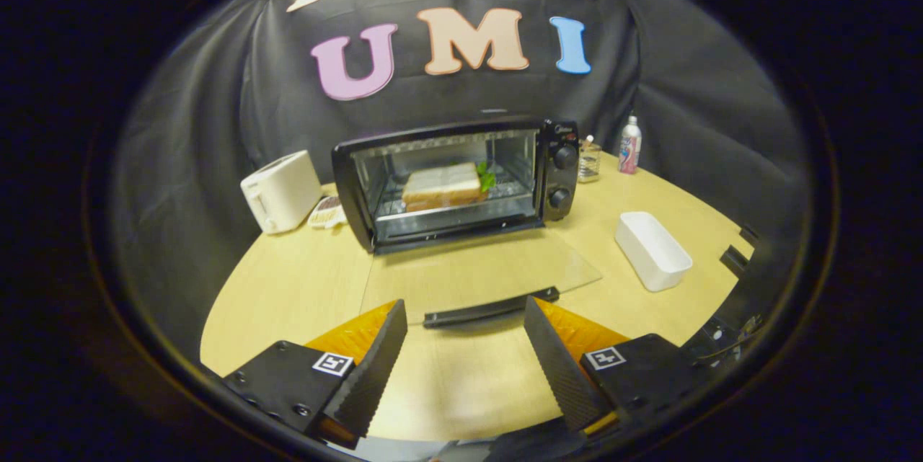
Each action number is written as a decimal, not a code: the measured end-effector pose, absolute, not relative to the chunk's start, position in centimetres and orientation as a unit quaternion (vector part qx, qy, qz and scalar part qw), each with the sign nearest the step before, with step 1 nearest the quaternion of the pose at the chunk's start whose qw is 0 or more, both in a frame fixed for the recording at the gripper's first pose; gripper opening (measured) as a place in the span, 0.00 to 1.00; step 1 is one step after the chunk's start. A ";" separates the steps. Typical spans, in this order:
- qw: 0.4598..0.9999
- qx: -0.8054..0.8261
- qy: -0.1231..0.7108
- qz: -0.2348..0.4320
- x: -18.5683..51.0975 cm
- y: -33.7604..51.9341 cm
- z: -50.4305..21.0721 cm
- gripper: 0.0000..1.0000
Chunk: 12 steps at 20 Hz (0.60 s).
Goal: Open the toaster oven, put the food inside, and close the toaster oven door.
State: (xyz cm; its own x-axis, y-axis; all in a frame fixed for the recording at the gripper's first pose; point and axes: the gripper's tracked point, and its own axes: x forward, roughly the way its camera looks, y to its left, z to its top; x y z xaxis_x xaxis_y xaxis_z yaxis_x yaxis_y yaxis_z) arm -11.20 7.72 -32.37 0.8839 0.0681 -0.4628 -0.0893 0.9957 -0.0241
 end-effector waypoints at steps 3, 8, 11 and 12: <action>0.964 -0.041 0.257 0.050 -11.2 8.5 -34.4 1.00; 0.956 -0.061 0.282 0.059 -10.6 9.8 -36.9 1.00; 0.956 -0.063 0.279 0.069 -10.1 10.8 -37.3 1.00; 0.955 -0.065 0.280 0.071 -9.9 11.1 -37.5 1.00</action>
State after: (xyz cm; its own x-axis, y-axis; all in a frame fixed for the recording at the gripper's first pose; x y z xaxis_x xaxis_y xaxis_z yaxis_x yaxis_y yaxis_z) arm -9.87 11.08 -37.46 0.8336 0.0990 -0.5435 -0.1722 0.9814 -0.0853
